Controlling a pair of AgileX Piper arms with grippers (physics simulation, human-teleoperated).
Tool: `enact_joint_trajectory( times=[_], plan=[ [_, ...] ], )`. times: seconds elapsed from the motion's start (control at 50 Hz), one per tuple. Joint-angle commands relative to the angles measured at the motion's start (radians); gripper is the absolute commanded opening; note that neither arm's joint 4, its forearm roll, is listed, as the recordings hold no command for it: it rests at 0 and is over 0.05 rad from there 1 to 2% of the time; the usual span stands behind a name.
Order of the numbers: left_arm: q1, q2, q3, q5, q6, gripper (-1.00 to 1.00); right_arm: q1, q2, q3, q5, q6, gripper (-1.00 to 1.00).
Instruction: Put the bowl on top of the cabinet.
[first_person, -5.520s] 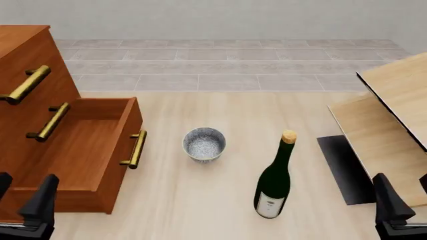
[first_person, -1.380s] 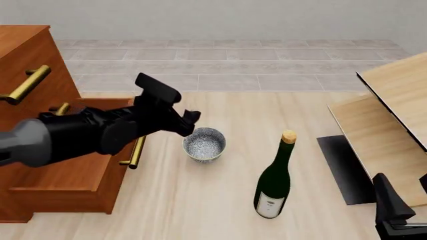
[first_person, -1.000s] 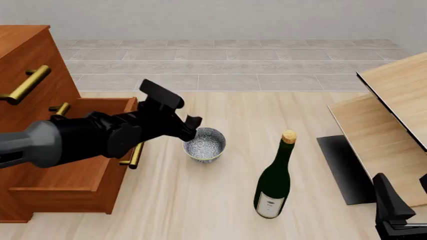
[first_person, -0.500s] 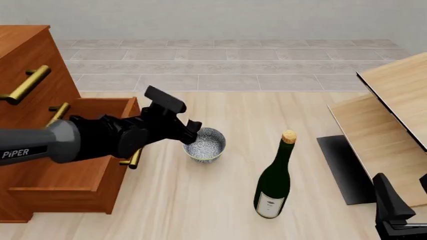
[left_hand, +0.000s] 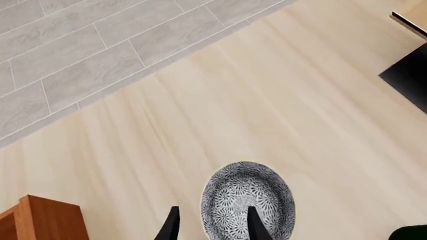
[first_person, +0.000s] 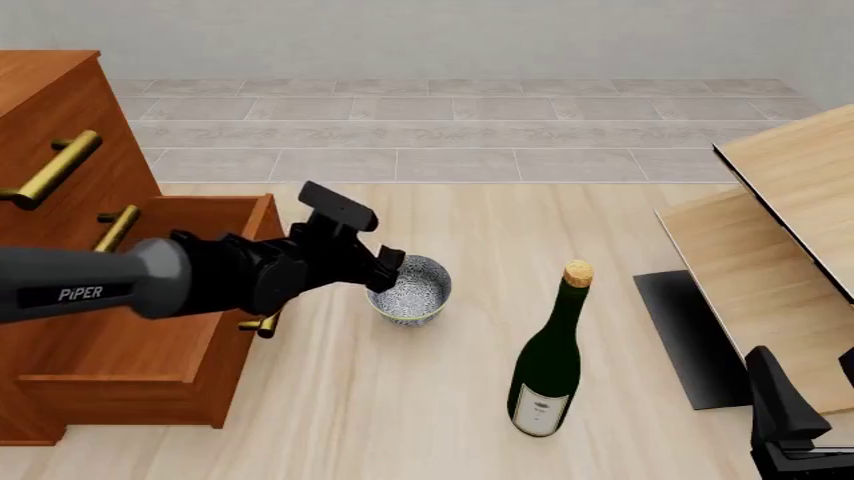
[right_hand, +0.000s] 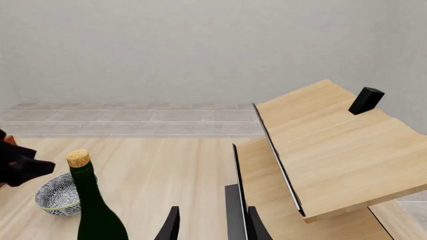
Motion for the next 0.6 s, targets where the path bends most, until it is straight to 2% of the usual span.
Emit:
enact_joint_trajectory(
  times=[0.02,0.6],
  plan=[
    [0.011,0.035,-0.020,-0.003,-0.001,1.00,0.000,0.000,0.000,0.000,0.000,1.00],
    [0.017,0.100,-0.052,-0.015,-0.003,1.00,0.000,0.000,0.000,0.000,0.000,1.00]
  ],
)
